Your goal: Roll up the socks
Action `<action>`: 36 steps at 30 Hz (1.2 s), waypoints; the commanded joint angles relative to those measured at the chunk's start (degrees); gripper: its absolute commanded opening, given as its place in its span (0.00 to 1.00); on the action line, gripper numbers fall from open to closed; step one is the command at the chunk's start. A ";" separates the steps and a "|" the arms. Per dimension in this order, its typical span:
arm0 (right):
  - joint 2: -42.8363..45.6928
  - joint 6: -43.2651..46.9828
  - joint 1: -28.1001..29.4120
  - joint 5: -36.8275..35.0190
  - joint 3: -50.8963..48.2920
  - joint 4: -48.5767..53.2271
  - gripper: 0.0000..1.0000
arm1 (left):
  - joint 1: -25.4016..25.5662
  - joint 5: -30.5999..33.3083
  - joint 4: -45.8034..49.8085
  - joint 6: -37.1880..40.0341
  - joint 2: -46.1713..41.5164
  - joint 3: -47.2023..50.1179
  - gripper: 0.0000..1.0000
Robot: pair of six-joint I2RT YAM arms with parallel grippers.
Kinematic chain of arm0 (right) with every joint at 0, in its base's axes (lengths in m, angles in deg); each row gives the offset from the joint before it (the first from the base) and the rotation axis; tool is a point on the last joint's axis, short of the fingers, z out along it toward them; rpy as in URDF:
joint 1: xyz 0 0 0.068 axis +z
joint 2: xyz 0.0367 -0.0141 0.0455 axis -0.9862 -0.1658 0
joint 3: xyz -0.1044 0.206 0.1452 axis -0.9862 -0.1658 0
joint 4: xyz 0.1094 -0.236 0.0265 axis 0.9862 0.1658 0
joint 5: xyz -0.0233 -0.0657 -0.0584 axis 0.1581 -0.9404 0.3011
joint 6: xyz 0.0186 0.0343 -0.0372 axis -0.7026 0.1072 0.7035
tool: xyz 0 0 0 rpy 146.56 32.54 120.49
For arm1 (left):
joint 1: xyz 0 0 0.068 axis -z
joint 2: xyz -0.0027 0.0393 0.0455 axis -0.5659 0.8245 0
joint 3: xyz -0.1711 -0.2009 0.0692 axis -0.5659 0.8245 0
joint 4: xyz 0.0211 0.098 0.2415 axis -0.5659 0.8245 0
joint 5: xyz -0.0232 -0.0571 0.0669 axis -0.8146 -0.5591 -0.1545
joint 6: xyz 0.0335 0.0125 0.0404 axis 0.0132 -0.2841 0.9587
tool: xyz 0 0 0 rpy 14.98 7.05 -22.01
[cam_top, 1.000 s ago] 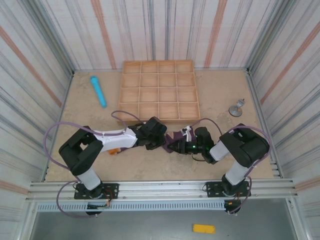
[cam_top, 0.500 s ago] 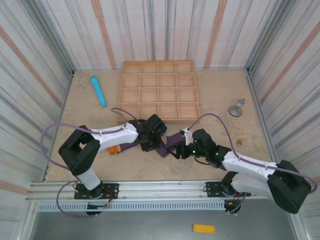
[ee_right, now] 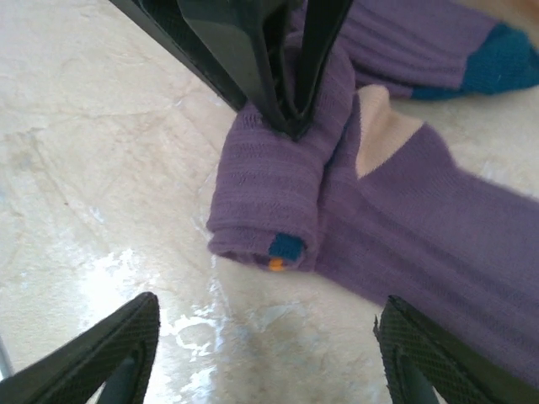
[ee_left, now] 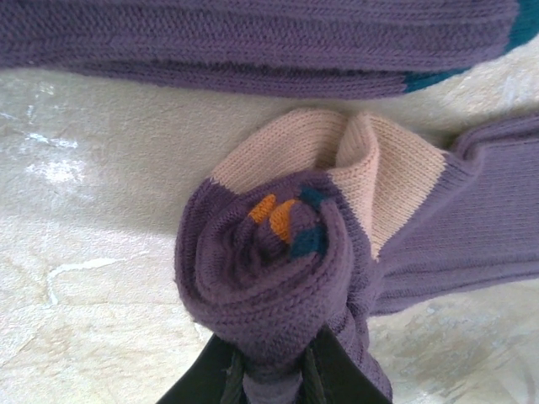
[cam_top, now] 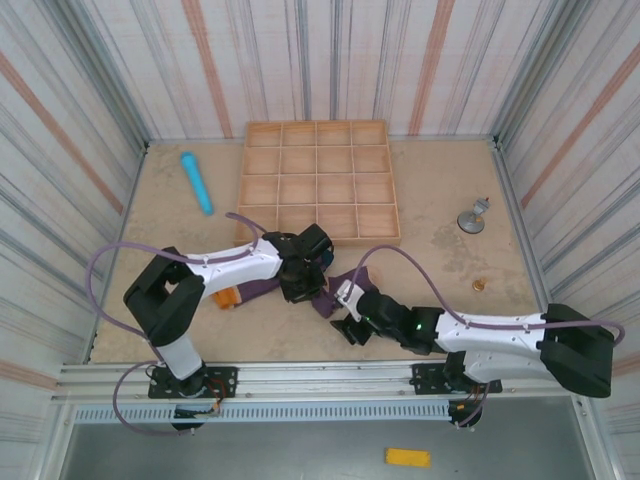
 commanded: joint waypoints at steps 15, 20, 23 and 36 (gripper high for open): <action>-18.52 6.98 3.03 -3.30 5.07 -17.21 0.56 | 0.32 -1.37 1.46 -1.59 1.71 -0.52 0.00; -18.95 6.38 3.03 -5.70 3.35 -18.52 0.53 | 0.32 -1.94 0.78 -1.83 1.70 0.19 0.00; -19.16 5.83 3.05 -7.27 3.21 -17.56 0.51 | 0.35 -2.35 0.23 -1.77 1.69 0.46 0.00; -18.55 3.48 4.55 -11.73 1.88 -15.92 0.48 | -0.02 -3.62 -1.59 -1.47 2.36 1.15 0.00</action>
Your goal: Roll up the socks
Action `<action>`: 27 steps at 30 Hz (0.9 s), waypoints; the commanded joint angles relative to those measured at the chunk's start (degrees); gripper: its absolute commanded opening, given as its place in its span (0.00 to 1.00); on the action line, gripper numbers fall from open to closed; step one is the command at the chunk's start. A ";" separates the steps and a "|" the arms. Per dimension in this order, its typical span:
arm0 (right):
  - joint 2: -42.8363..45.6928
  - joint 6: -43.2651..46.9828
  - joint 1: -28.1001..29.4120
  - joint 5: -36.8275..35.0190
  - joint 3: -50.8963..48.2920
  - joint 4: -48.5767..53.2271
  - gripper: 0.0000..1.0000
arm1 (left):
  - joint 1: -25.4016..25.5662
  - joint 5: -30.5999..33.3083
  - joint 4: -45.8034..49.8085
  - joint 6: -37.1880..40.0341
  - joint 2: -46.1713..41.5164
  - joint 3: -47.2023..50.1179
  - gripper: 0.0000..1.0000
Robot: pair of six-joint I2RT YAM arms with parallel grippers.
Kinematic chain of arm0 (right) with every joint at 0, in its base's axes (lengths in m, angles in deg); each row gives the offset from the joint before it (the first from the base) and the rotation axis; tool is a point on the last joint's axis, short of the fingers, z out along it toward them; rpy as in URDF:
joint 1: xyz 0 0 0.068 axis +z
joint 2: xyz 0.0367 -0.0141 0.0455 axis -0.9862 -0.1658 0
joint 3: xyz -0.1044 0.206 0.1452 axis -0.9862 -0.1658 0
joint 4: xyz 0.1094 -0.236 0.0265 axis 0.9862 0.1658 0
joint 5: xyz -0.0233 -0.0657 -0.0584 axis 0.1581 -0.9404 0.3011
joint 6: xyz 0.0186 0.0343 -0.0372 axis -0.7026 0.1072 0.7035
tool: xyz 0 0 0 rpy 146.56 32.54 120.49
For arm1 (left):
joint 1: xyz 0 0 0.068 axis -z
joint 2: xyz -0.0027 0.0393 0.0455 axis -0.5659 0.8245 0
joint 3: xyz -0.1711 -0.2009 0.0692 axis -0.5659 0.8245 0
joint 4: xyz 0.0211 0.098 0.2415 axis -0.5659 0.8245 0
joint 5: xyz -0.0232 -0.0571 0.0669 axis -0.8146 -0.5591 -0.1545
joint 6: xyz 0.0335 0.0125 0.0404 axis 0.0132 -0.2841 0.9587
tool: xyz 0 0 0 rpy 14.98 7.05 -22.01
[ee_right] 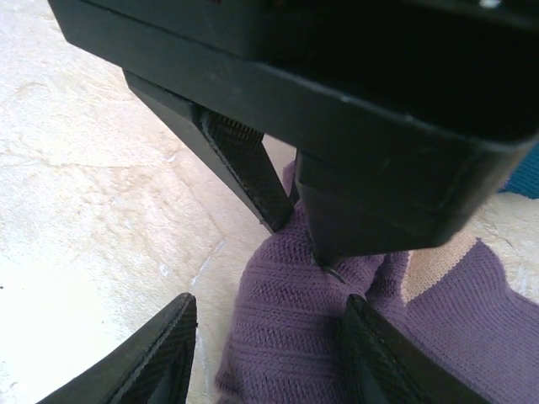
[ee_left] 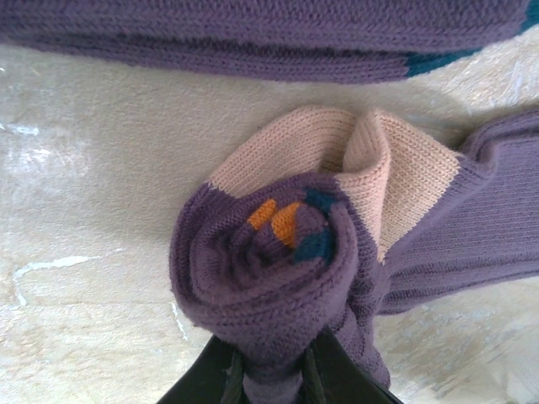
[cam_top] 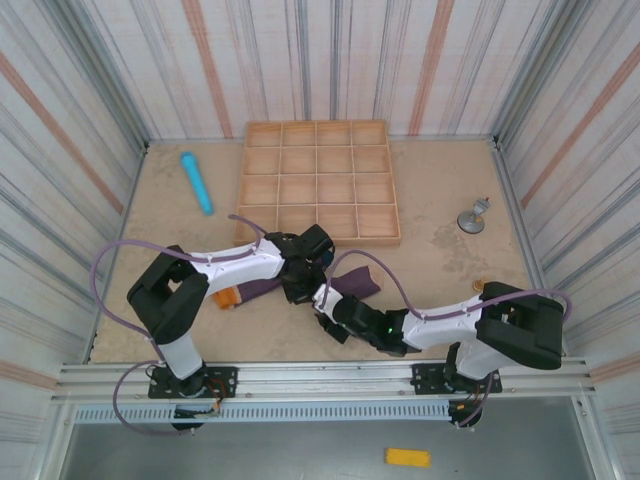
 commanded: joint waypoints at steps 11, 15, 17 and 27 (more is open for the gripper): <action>0.45 -1.94 2.99 -8.27 -1.71 2.47 0.52 | -0.43 -0.66 -0.53 -0.93 0.76 2.22 0.00; 1.74 -2.03 3.01 -8.46 -1.91 2.79 0.52 | -0.39 -0.68 -0.87 -0.94 0.80 2.45 0.00; 1.56 -2.31 2.83 -8.26 -2.31 2.41 0.51 | -0.40 -0.86 -1.14 -1.00 0.99 2.56 0.00; -1.78 -3.19 2.48 -6.12 -1.93 1.37 0.25 | -0.39 -1.33 -1.62 -0.48 0.96 2.34 0.00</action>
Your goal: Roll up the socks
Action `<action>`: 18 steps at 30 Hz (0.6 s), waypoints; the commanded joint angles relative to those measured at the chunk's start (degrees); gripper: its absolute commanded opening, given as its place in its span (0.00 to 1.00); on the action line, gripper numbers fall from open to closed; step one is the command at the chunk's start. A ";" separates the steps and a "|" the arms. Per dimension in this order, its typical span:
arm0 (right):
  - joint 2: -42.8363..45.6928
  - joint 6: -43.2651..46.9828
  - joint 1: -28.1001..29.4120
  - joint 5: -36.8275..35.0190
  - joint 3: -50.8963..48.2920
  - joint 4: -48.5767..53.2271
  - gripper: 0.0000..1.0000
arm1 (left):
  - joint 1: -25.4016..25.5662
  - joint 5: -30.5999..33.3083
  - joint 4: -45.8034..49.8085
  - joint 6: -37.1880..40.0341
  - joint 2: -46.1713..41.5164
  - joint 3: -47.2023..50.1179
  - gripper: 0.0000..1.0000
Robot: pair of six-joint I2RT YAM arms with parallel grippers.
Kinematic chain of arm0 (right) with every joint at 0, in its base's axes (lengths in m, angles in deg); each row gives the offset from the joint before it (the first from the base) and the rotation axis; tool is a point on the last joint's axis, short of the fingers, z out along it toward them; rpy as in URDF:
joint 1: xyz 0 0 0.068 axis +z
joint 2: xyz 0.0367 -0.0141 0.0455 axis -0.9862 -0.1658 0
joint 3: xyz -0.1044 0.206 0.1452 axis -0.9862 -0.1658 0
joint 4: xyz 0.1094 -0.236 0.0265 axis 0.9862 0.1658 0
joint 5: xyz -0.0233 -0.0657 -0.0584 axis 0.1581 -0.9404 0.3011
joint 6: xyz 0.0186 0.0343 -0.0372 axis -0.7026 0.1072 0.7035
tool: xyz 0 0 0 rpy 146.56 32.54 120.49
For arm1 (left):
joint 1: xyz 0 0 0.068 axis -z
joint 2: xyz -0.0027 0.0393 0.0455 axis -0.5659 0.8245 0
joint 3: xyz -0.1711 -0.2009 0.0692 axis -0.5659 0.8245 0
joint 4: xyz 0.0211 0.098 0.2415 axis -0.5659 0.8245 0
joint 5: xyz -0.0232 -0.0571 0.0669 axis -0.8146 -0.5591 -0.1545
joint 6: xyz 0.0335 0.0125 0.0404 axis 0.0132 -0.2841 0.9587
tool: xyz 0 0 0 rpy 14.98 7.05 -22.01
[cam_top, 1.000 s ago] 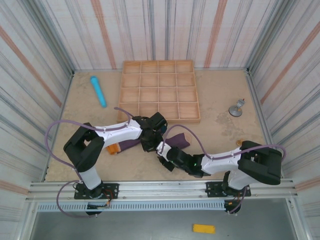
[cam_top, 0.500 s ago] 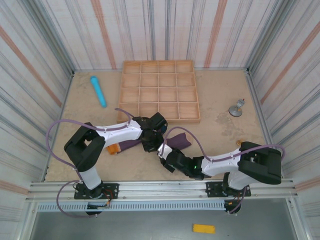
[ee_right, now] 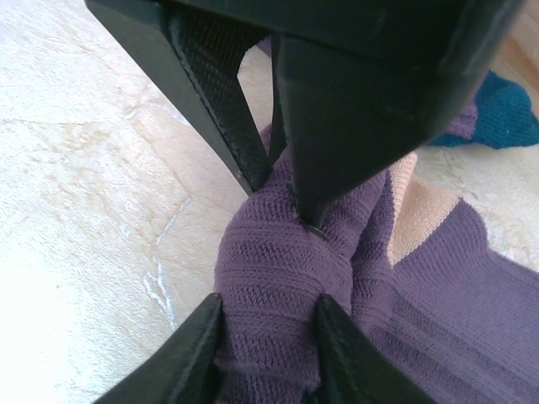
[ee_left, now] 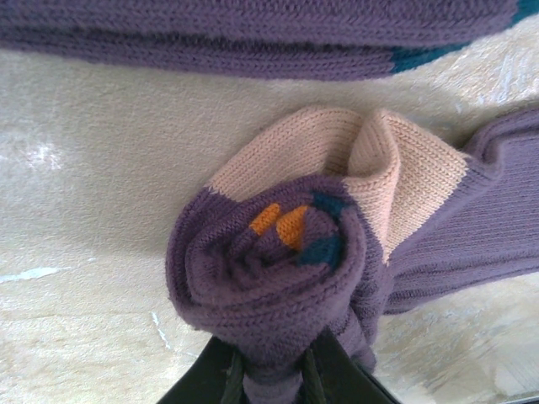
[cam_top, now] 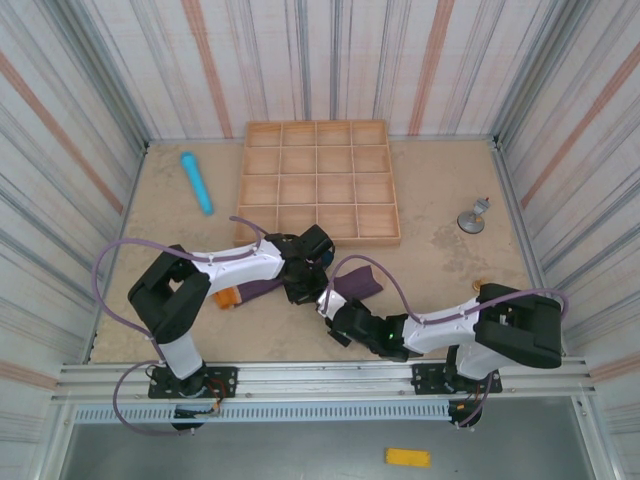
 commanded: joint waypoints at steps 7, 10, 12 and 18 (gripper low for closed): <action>-1.03 -4.45 -0.88 3.15 -0.16 2.48 0.01 | -0.24 -0.44 -3.28 -2.12 -1.31 3.46 0.14; 0.10 -8.57 -3.12 8.08 -1.10 2.78 0.00 | -0.24 -0.25 -5.47 -2.30 -3.32 4.47 0.47; 0.93 -11.88 -5.81 12.64 -2.70 1.47 0.00 | -0.10 0.79 -5.88 -1.73 -4.56 4.48 0.68; 1.41 -20.33 -12.59 23.44 -6.74 -2.10 0.00 | 0.64 5.05 -12.90 -0.34 -10.14 8.53 0.81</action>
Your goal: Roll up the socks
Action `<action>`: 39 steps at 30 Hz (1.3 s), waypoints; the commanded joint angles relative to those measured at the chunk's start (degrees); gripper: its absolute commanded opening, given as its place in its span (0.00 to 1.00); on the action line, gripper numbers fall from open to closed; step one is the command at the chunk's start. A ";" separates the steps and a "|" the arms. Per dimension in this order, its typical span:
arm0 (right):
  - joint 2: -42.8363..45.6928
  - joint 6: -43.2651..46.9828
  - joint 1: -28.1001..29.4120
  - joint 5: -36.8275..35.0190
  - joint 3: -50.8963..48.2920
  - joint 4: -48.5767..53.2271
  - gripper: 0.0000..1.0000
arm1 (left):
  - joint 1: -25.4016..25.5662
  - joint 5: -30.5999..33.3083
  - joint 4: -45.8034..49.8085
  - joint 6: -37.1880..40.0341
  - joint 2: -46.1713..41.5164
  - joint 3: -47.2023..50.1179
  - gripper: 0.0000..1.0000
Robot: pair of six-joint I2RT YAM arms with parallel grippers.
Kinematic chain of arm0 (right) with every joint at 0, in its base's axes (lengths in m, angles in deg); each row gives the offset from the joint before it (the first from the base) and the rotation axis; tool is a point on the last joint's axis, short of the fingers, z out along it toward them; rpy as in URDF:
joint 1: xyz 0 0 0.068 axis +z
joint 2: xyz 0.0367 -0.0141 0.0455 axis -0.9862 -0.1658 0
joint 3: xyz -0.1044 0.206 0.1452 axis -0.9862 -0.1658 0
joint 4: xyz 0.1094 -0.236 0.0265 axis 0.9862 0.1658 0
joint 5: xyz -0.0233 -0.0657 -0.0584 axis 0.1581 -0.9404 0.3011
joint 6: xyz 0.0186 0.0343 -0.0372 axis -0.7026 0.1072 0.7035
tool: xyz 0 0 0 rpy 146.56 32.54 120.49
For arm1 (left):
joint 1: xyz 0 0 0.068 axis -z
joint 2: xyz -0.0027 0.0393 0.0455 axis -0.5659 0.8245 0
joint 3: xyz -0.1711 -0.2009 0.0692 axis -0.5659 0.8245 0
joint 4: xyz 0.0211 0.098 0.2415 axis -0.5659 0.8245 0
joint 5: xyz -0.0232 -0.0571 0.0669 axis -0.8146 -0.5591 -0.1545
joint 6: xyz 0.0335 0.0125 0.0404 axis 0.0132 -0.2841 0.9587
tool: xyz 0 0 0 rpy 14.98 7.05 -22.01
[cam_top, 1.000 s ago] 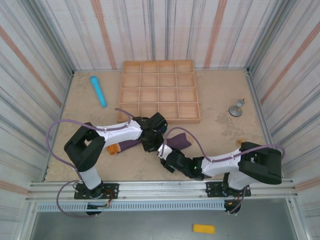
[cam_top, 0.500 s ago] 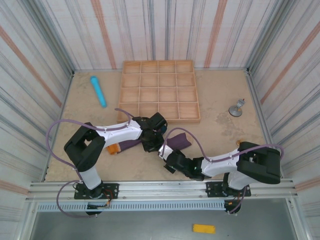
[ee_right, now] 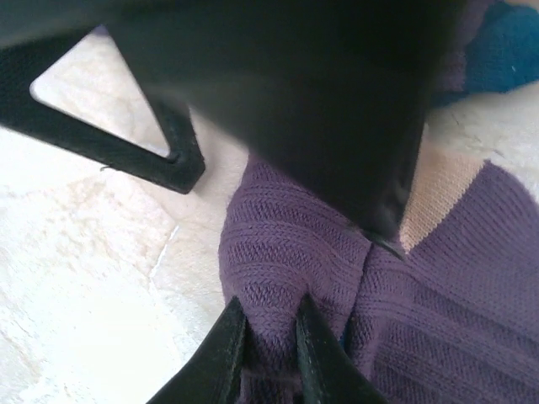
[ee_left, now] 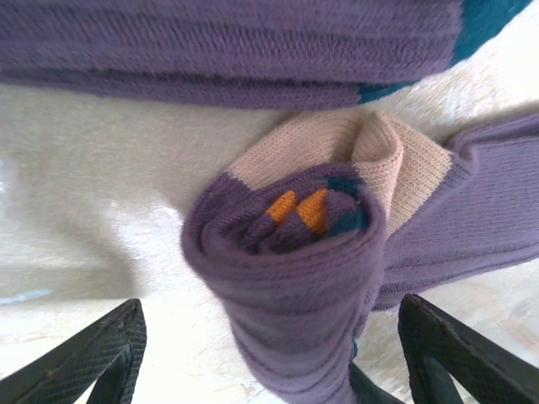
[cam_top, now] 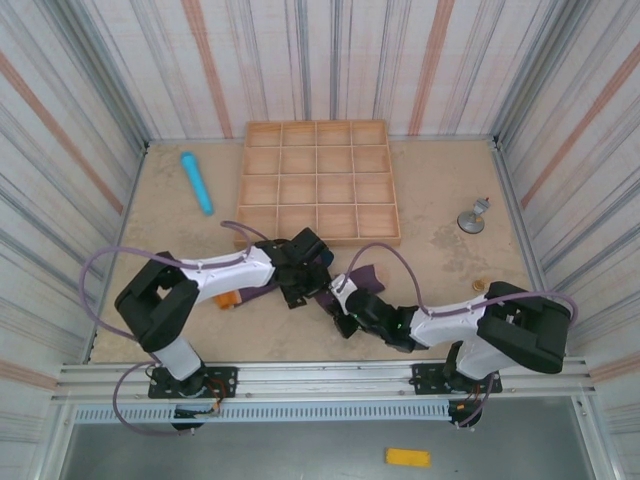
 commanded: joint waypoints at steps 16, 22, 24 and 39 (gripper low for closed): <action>-3.94 -25.72 -21.34 27.95 -11.02 -6.31 0.00 | 0.76 2.77 -21.43 8.69 -8.57 12.24 0.66; -11.79 -29.90 -27.78 35.98 -12.17 -13.14 0.00 | 0.75 0.58 -28.41 11.16 -4.36 13.13 0.61; -14.41 -30.61 -28.87 37.41 -12.05 -14.25 0.00 | 0.76 0.29 -28.78 12.58 -2.59 12.03 0.59; -20.60 -33.25 -29.80 39.20 -12.09 -19.01 0.00 | 0.57 1.79 -32.80 11.23 6.01 9.65 0.37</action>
